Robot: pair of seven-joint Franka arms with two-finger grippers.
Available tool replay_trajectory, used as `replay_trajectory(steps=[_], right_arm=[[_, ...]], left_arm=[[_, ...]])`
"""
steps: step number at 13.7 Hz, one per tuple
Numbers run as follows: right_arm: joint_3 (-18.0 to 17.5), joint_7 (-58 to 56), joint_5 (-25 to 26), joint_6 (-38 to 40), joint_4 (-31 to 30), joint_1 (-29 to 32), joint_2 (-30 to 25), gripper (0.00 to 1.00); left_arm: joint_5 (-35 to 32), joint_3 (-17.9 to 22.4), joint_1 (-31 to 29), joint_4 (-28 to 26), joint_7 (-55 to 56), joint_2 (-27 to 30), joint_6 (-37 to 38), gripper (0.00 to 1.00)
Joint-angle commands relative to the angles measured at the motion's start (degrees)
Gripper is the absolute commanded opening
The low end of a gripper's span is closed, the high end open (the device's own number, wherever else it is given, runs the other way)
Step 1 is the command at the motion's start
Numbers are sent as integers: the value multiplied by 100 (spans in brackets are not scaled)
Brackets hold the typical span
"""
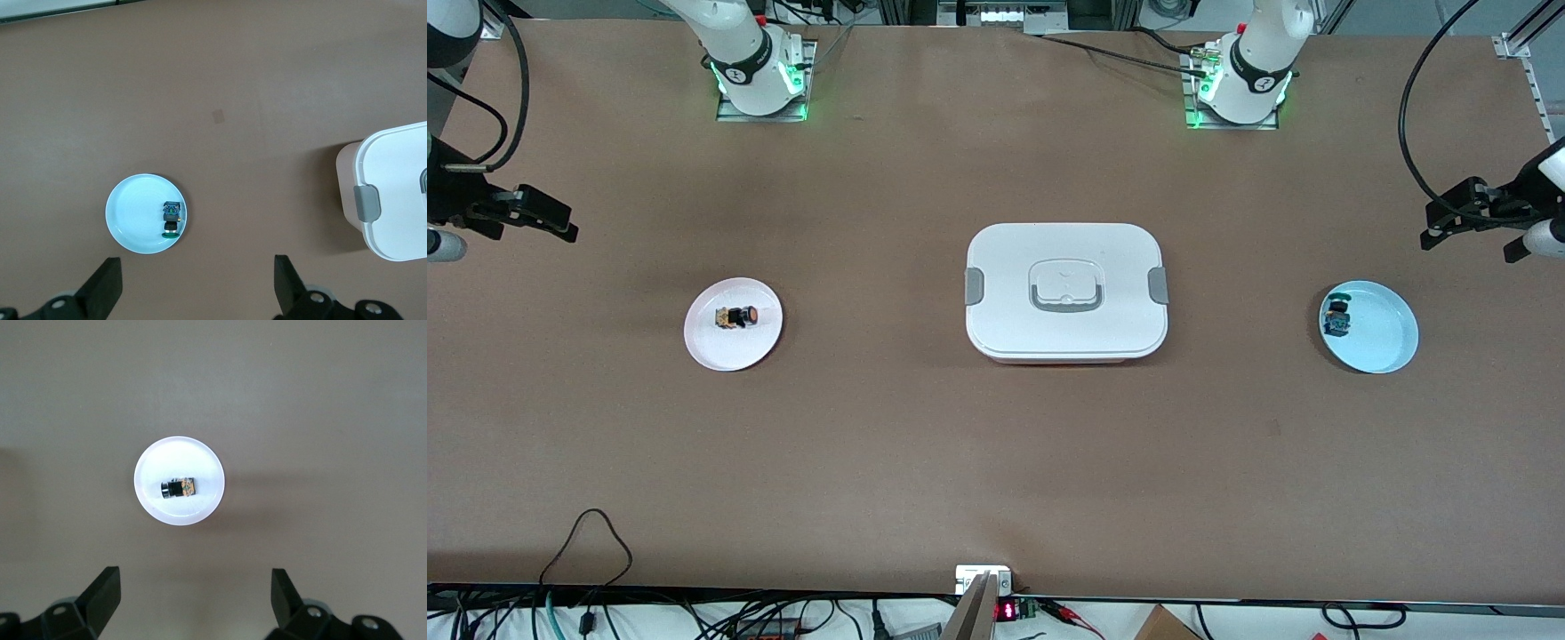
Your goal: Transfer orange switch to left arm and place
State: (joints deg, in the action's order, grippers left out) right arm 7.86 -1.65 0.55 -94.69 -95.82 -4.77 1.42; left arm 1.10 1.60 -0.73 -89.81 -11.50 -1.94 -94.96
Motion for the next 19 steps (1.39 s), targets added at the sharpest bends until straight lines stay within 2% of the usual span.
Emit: replay_trajectory(steps=[1, 8, 15, 19], right_arm=[[-21, 24, 67, 144, 90, -51, 113, 100], [-12, 41, 68, 118, 99, -51, 368, 100], [-21, 121, -2, -190, 99, -183, 938, 100], [-65, 129, -47, -865, -410, -332, 1010, 100]], left_arm=[[-110, -72, 29, 280, 104, -96, 154, 100], [-110, -72, 29, 280, 122, -96, 241, 100], [-110, -72, 20, 280, 104, -96, 241, 100], [-110, -72, 38, 280, 113, -96, 241, 100]])
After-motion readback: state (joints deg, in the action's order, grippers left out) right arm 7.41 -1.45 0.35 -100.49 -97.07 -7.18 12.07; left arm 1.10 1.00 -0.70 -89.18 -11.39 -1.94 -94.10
